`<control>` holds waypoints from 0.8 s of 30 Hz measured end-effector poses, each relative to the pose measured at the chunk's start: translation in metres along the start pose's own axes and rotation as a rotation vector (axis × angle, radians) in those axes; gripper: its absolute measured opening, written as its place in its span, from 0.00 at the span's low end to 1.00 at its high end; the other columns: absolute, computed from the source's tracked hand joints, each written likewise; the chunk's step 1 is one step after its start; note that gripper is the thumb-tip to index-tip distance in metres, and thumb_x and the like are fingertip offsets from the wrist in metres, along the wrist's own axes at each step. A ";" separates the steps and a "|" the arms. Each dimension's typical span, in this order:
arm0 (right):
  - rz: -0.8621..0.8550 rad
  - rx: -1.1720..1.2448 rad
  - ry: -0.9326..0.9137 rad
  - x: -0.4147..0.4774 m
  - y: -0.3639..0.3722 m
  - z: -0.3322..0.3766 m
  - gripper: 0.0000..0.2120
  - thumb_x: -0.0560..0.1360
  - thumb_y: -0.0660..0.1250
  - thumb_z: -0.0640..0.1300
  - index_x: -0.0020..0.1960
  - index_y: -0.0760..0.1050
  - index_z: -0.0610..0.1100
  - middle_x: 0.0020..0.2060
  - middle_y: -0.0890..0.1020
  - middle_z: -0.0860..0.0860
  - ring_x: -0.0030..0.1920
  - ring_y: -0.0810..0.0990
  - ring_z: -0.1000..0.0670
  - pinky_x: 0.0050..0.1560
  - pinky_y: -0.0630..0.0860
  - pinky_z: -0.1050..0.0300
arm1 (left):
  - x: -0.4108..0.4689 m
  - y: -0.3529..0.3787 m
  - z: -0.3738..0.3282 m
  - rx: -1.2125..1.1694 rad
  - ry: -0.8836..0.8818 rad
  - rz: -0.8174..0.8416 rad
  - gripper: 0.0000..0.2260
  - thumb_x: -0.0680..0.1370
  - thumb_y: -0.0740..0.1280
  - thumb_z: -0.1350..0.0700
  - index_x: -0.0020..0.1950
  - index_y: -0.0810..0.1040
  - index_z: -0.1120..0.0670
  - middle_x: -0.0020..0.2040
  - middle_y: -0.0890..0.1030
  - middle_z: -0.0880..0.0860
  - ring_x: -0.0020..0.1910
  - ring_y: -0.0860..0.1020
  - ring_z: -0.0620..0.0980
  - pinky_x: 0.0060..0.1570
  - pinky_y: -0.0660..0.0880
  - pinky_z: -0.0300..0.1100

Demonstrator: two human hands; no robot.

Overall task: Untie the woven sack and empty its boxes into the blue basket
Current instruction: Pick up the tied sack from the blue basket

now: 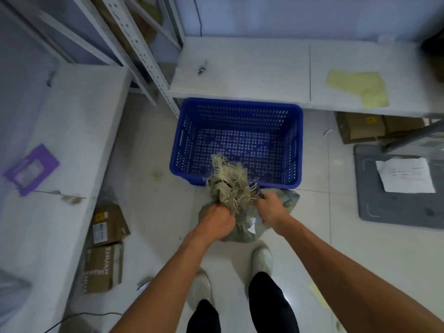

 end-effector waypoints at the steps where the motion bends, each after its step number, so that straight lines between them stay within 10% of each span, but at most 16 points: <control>1: 0.010 0.084 0.032 -0.018 -0.003 0.008 0.13 0.80 0.60 0.38 0.39 0.77 0.46 0.29 0.72 0.48 0.27 0.67 0.51 0.29 0.64 0.58 | -0.016 -0.014 -0.008 -0.029 0.005 0.001 0.15 0.82 0.60 0.55 0.65 0.77 0.59 0.63 0.80 0.62 0.60 0.78 0.63 0.60 0.75 0.52; 10: -0.068 0.279 -0.273 -0.201 -0.031 0.105 0.14 0.79 0.62 0.35 0.37 0.75 0.45 0.18 0.72 0.57 0.17 0.67 0.60 0.19 0.62 0.67 | -0.164 -0.132 -0.069 -0.404 0.265 -0.134 0.18 0.79 0.69 0.51 0.69 0.76 0.49 0.65 0.79 0.50 0.66 0.75 0.51 0.65 0.73 0.47; 16: -0.287 0.194 -0.520 -0.315 -0.054 0.161 0.15 0.80 0.58 0.33 0.42 0.73 0.50 0.37 0.76 0.51 0.33 0.75 0.56 0.36 0.75 0.61 | -0.259 -0.194 -0.106 -0.396 0.557 -0.154 0.20 0.71 0.79 0.52 0.61 0.81 0.48 0.55 0.84 0.44 0.56 0.80 0.40 0.55 0.77 0.34; 20: -0.362 0.171 -0.637 -0.367 -0.059 0.187 0.13 0.78 0.63 0.32 0.39 0.77 0.44 0.30 0.77 0.50 0.22 0.73 0.61 0.22 0.68 0.68 | -0.300 -0.222 -0.121 -0.264 0.637 -0.271 0.11 0.72 0.77 0.56 0.53 0.83 0.53 0.50 0.85 0.51 0.50 0.82 0.47 0.47 0.77 0.41; 24: -0.446 0.283 -0.726 -0.404 -0.071 0.198 0.09 0.80 0.64 0.47 0.52 0.82 0.44 0.39 0.86 0.51 0.27 0.72 0.57 0.28 0.67 0.62 | -0.326 -0.260 -0.129 -0.343 0.618 -0.313 0.08 0.77 0.71 0.55 0.55 0.82 0.54 0.51 0.84 0.52 0.51 0.81 0.49 0.53 0.79 0.45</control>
Point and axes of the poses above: each hand's wrist, its own x-axis towards the middle knuckle, its own y-axis out of the palm, z = x × y, the point moved 5 cm from there along x, towards the middle knuckle
